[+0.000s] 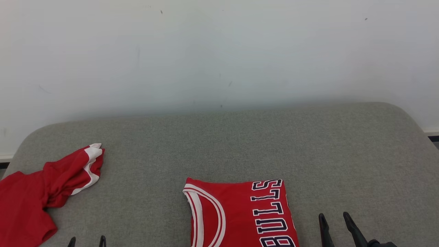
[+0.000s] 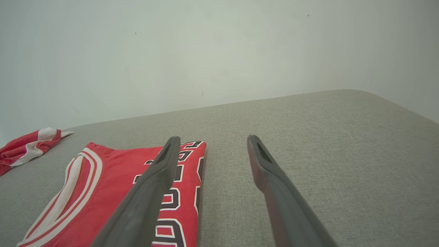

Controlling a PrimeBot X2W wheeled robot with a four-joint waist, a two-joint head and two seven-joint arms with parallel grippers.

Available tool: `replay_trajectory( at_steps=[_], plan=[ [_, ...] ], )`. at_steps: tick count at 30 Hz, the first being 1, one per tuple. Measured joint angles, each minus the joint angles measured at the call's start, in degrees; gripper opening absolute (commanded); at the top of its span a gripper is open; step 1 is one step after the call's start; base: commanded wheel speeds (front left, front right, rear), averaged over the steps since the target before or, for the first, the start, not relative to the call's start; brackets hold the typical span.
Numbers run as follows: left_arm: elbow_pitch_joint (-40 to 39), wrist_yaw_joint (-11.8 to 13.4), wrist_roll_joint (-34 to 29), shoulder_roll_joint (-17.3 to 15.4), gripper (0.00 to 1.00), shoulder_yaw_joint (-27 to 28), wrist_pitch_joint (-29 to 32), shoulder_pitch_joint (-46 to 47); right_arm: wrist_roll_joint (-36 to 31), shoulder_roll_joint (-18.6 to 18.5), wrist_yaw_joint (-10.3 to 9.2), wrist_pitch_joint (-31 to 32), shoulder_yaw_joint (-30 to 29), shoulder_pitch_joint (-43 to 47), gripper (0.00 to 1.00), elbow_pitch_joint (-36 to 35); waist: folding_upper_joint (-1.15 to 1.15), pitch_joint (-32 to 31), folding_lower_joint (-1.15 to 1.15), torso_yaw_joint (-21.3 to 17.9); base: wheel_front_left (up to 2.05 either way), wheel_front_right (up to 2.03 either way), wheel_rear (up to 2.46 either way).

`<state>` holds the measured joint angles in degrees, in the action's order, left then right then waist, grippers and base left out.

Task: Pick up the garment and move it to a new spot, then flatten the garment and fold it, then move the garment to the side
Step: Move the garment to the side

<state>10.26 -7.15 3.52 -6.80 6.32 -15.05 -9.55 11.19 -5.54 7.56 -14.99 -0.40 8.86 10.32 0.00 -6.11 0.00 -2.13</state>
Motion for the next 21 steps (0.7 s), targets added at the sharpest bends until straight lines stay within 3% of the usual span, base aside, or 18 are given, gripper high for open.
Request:
replay_trajectory(
  at_steps=[21],
  plan=[
    [0.01,-0.21,0.0,0.03,1.0,-0.07,0.0,-0.02,0.01,-0.22,0.0,-0.01,-0.14,0.02,1.0,0.31,0.0,-0.47,0.0,0.36,0.0,0.0,0.0]
  ],
)
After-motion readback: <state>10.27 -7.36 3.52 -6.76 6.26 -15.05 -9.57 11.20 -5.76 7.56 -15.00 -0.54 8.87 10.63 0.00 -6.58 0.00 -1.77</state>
